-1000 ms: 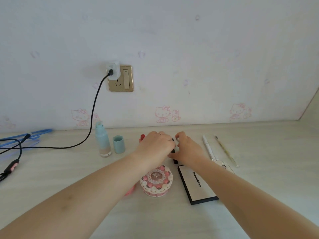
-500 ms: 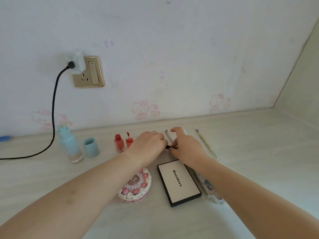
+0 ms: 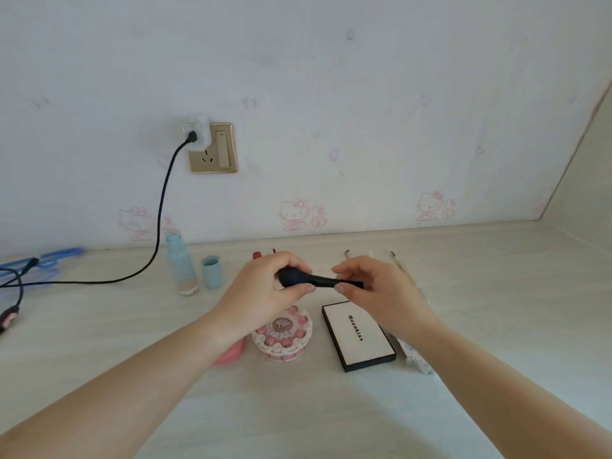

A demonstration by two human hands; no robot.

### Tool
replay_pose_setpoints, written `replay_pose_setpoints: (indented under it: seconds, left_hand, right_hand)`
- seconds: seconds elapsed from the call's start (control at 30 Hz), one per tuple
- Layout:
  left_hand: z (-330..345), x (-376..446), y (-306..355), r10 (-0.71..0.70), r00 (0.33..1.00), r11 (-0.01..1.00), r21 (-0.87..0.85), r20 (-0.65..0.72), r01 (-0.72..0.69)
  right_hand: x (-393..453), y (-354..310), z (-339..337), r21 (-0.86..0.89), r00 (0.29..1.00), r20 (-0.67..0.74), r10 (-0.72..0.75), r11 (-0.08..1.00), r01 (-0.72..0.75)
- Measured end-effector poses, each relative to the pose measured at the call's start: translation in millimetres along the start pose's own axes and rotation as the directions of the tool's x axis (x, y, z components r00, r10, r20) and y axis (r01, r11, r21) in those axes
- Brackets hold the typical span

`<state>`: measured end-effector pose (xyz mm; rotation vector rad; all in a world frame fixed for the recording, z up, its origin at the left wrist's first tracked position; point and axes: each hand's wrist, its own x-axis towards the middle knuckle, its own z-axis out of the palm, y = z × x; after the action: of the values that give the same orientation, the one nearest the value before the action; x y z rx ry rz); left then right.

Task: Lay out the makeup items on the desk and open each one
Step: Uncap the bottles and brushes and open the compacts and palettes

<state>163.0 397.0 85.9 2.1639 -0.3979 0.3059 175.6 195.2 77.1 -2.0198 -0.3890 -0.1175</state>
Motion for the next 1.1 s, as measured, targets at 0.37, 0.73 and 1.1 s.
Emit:
replay_pose_setpoints:
  seconds: [0.37,0.73,1.1]
  left_hand:
    - [-101,-100,-40,-0.168,0.970,0.985,0.002,-0.174,0.171]
    - [-148,-125,-109,-0.298,0.903,0.922,0.150,-0.309,0.356]
    - [-151,-116,-127,-0.391,0.892,0.834,0.322,-0.226,0.447]
  right_hand:
    - [-12,-60,106,-0.184,0.964,0.243,-0.104,0.971,0.151]
    - [28,-89,194,-0.569,0.908,0.380,-0.176,0.729,0.380]
    - [41,-69,217,-0.621,0.904,0.397,-0.162,0.678,0.394]
